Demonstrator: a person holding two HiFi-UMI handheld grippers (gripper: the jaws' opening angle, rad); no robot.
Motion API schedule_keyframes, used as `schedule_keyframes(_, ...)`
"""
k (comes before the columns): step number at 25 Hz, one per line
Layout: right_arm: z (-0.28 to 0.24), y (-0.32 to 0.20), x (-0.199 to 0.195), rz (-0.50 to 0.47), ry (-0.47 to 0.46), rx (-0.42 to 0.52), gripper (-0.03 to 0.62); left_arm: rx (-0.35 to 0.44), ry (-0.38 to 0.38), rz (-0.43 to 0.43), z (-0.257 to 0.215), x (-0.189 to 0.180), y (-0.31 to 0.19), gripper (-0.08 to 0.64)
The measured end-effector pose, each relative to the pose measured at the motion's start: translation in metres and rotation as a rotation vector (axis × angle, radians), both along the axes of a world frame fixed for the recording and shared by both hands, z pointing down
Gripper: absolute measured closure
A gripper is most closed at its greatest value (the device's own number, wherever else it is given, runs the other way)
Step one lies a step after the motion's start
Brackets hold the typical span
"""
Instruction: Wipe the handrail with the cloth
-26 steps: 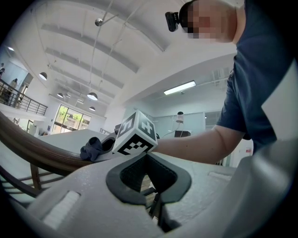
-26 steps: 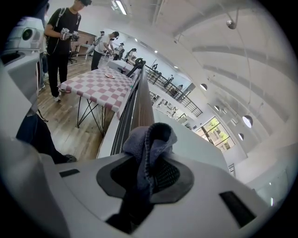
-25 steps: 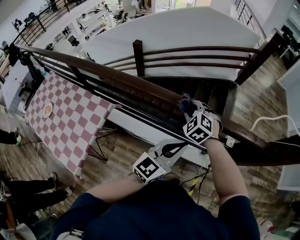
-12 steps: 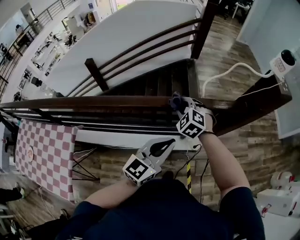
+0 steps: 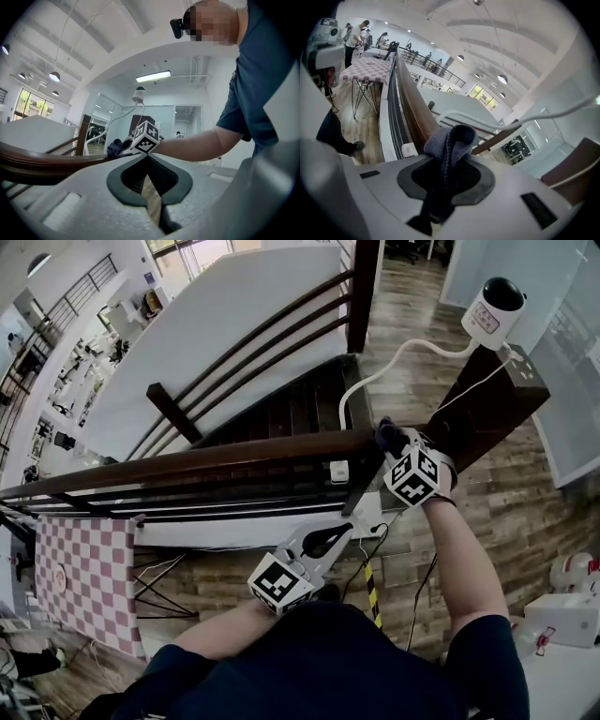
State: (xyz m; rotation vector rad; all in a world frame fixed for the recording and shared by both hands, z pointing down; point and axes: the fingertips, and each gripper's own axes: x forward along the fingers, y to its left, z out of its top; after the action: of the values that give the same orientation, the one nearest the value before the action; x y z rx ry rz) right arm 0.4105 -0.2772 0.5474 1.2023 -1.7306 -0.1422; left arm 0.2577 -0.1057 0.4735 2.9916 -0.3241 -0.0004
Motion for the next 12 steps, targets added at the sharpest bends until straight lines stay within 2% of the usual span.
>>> schedule_keyframes(6,-0.003,0.01,0.058,0.087,-0.022,0.022,0.502,0.008,-0.031,0.018,0.002,0.024,0.008,0.563)
schedule_keyframes(12,-0.005,0.017,0.06,0.097,0.006,0.031,0.502,0.033,-0.034,0.014,-0.007,0.023,0.011,0.564)
